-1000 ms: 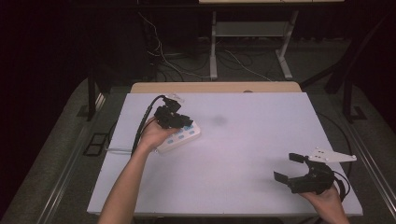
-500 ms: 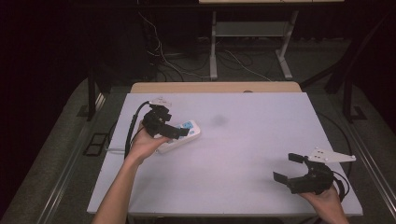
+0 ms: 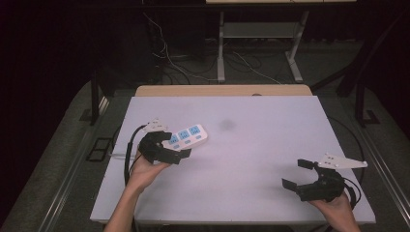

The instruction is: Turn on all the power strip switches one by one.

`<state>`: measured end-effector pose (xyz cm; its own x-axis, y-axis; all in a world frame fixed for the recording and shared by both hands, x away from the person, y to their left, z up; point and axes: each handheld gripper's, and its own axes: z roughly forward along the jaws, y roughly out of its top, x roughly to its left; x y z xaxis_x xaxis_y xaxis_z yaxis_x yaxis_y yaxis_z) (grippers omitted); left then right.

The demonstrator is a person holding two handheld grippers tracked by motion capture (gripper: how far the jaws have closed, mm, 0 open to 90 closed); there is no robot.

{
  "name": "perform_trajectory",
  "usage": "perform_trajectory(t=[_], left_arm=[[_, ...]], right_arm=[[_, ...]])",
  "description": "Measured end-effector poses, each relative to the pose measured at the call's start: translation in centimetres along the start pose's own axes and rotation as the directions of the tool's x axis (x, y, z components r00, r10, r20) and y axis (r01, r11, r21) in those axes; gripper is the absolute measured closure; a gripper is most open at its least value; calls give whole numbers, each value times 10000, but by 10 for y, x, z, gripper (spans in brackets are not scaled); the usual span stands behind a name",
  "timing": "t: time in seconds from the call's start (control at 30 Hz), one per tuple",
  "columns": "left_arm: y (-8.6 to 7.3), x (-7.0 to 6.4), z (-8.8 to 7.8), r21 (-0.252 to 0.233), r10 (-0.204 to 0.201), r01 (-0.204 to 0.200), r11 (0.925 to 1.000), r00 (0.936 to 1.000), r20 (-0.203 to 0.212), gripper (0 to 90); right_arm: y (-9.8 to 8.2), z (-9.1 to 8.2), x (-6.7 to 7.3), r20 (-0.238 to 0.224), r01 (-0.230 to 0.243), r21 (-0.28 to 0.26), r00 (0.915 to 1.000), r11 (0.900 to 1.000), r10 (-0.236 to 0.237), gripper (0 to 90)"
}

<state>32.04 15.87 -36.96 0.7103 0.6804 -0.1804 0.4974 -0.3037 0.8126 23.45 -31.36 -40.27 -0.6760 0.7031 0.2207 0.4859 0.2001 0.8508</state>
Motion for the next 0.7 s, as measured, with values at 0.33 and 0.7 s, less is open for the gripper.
perform_trajectory(t=[0.33, 0.7], left_arm=[[-37, -18, -12, -885, -70, 112, 9960, 9989, 468, 0], [-57, -28, -16, -922, -62, 120, 9957, 9980, 637, 0]], right_arm=[[0, 3, 2, -229, -171, 144, 9996, 9997, 174, 7], [0, 7, 5, -354, -240, 272, 9991, 9993, 250, 7]])
